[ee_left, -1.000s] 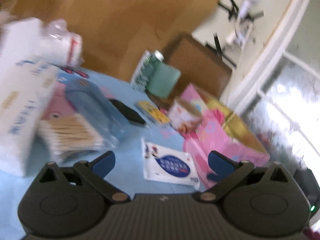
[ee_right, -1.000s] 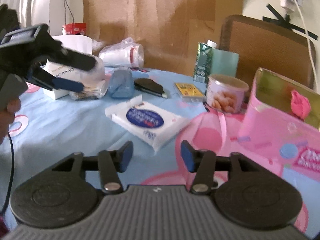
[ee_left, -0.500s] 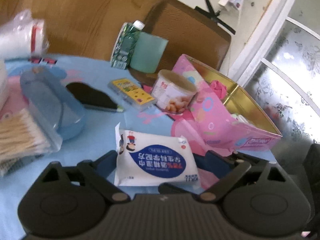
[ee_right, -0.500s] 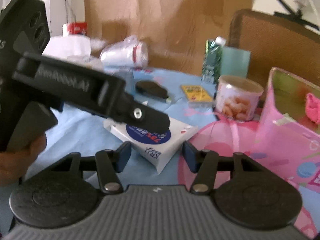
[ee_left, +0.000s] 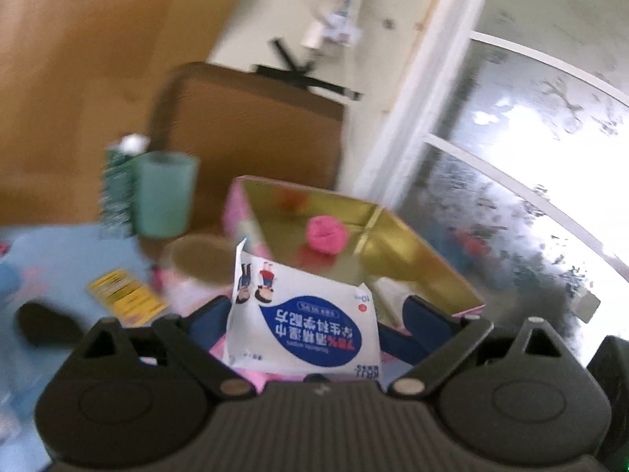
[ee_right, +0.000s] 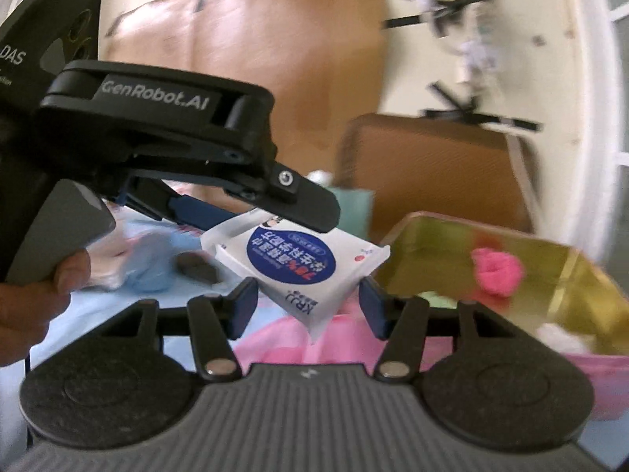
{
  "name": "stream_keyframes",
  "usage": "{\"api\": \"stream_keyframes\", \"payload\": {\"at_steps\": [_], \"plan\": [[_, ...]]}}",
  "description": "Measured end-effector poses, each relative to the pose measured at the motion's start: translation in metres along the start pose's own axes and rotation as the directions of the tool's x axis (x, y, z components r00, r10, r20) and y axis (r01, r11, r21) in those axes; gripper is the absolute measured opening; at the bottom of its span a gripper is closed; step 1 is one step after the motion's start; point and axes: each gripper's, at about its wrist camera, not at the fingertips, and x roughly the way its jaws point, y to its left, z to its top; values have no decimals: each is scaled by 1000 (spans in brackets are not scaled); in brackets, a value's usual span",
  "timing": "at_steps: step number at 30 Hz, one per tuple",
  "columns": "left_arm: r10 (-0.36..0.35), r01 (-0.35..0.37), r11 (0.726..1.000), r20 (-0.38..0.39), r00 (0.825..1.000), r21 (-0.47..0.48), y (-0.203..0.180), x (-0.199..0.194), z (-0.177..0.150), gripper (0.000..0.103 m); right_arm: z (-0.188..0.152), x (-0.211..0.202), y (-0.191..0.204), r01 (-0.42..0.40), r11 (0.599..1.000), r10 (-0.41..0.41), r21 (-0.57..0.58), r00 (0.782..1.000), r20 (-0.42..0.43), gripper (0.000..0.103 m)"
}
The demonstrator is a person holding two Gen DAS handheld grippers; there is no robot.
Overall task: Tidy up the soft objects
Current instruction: 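Lower the wet-wipes pack into the pink tin and open the right gripper, then move the right gripper toward the yellow card pack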
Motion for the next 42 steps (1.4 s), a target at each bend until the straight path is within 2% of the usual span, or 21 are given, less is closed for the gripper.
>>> {"api": "stream_keyframes", "payload": {"at_steps": [3, 5, 7, 8, 9, 12, 18, 21, 25, 30, 31, 33, 36, 38, 42], "plan": [[-27, 26, 998, 9, 1000, 56, -28, 31, 14, 99, 1, -1, -29, 86, 996, -87, 31, 996, 13, 60], [-6, 5, 995, 14, 1000, 101, -41, 50, 18, 103, -2, 7, -45, 158, 987, -159, 33, 987, 19, 61], [46, -45, 994, -14, 999, 96, -45, 65, 18, 103, -6, 22, -59, 293, 956, -293, 26, 956, -17, 61], [45, -42, 996, -29, 999, 73, -43, 66, 17, 103, -8, 27, -66, 330, 943, -329, 38, 944, -36, 61], [28, -26, 999, -34, 999, 47, -38, 63, 13, 103, -12, 25, -71, 333, 941, -331, 64, 943, -41, 61], [42, -41, 998, -37, 998, 39, -25, 45, -3, 103, -21, 15, -79, 310, 939, -308, 148, 951, -32, 61], [72, -72, 997, -38, 997, -5, 16, -13, -40, 103, -25, 5, -56, 244, 957, -250, 158, 968, 17, 61], [126, -127, 992, -49, 991, -15, 40, -46, -64, 103, -18, 2, -36, 172, 975, -179, 138, 983, 40, 61], [245, -246, 969, -52, 968, -14, 73, -85, -90, 103, -10, 12, 1, 39, 996, -41, 78, 999, 29, 61], [367, -368, 929, -20, 930, -34, 108, -113, -106, 103, -1, 47, 48, -99, 995, 98, -9, 994, -42, 60], [368, -369, 928, -22, 930, -56, 115, -114, -108, 103, 3, 58, 55, -124, 992, 122, -26, 991, -59, 60], [333, -333, 935, -24, 943, -120, 127, -115, -108, 102, 9, 84, 68, -168, 984, 162, -50, 981, -108, 60], [288, -283, 945, 6, 958, -167, 136, -119, -106, 103, 13, 121, 85, -191, 975, 169, -112, 969, -182, 59], [260, -252, 949, 23, 965, -188, 140, -122, -107, 103, 16, 143, 90, -176, 974, 145, -140, 968, -206, 56], [227, -212, 954, 50, 973, -211, 142, -125, -107, 103, 29, 181, 87, -129, 986, 101, -103, 966, -239, 56]]}}
